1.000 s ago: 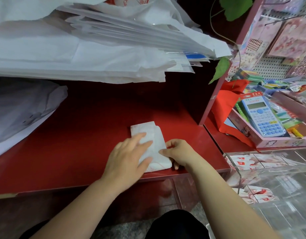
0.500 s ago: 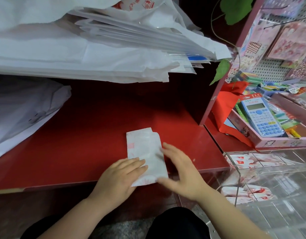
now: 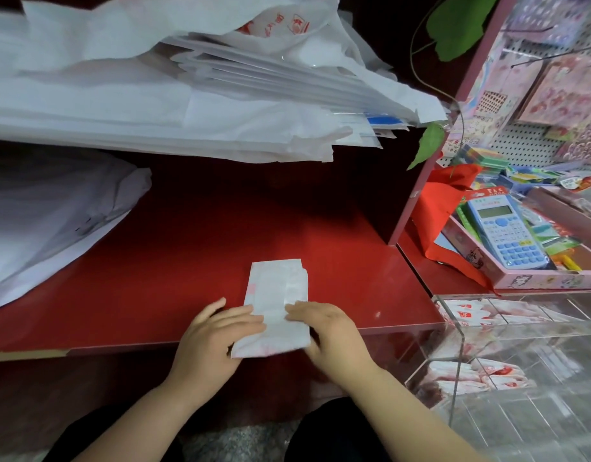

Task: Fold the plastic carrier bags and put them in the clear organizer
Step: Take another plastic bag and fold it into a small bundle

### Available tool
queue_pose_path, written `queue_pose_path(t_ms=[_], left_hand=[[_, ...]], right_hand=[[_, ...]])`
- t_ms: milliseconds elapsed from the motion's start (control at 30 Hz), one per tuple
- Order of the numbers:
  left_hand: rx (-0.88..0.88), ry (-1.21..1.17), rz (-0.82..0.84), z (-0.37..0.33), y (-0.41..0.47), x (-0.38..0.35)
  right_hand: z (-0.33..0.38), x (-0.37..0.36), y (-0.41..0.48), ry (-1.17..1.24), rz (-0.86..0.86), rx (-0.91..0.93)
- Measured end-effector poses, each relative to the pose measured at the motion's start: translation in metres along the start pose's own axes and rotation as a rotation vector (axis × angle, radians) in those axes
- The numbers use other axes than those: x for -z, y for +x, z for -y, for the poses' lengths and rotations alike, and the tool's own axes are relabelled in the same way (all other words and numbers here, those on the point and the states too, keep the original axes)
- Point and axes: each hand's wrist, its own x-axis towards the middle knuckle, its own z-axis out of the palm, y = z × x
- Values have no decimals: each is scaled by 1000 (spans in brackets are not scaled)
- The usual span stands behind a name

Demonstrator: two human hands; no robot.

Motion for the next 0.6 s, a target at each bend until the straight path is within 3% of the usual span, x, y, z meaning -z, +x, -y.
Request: queue_pose_path(t_ms=[100,233,367,600], left_hand=[[337,-250,57,-11,13,9],[582,-451,30,-16,40,10],[724,-306,6,-21,58,5],[712,167,82,-26,70,-2]], right_hand=[[9,8,9,230,48,-261],[12,11,23,491,62,-634],[13,6,37,497,-1,-818],[20,-1,45,269,7,-812]])
